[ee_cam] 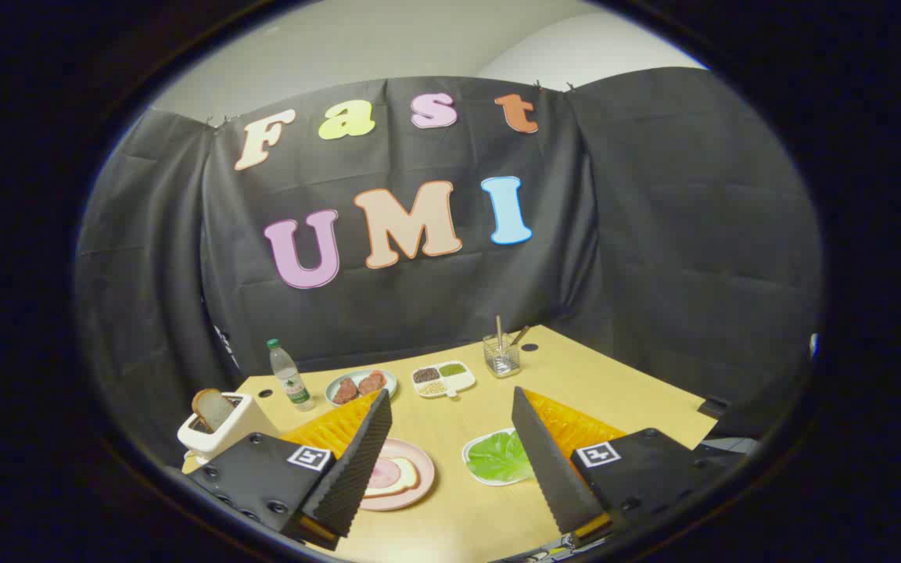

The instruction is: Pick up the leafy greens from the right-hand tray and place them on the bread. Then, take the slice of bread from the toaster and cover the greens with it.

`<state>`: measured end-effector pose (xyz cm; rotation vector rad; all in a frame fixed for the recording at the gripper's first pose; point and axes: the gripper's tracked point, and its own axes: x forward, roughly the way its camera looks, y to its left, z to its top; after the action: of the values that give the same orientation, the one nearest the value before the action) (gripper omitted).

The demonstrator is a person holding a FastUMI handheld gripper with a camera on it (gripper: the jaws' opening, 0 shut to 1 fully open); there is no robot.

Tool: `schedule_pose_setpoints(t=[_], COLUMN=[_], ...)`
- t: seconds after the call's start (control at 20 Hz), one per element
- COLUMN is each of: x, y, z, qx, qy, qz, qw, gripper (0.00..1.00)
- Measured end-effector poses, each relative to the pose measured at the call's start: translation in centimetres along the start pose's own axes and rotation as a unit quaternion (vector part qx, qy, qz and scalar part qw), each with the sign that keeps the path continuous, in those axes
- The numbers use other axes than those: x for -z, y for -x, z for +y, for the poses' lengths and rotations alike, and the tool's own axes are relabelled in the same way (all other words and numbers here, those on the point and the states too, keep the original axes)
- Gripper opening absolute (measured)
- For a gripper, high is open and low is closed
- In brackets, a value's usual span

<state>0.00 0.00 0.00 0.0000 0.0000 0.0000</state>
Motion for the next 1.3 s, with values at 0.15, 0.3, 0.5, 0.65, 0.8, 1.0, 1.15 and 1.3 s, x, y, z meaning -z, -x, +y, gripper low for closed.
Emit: schedule_pose_setpoints(t=[0.15, 0.3, 0.5, 0.65, 0.8, 1.0, 1.15, 1.3], x=[0.4, 1.2, 1.8, 2.7, 3.7, 5.3, 7.4, 10.1], y=[-0.4, -0.1, -0.8, -1.5, -2.1, -3.3, -4.4, -5.6], z=[-0.8, -2.6, -4.0, -5.1, -5.8, -7.1, -8.6, -10.0], qx=[0.014, 0.031, 0.048, 0.057, 0.060, 0.062, 0.065, 0.070], qy=[-0.007, -0.011, -0.018, -0.025, -0.035, -0.047, -0.050, -0.056], qz=[0.004, 0.010, 0.017, 0.030, 0.043, 0.061, 0.087, 0.118], qw=[1.000, 0.999, 0.999, 0.998, 0.997, 0.995, 0.993, 0.989], gripper=[0.97, 0.97, 0.97, 0.97, 0.97, 0.97, 0.97, 0.97])
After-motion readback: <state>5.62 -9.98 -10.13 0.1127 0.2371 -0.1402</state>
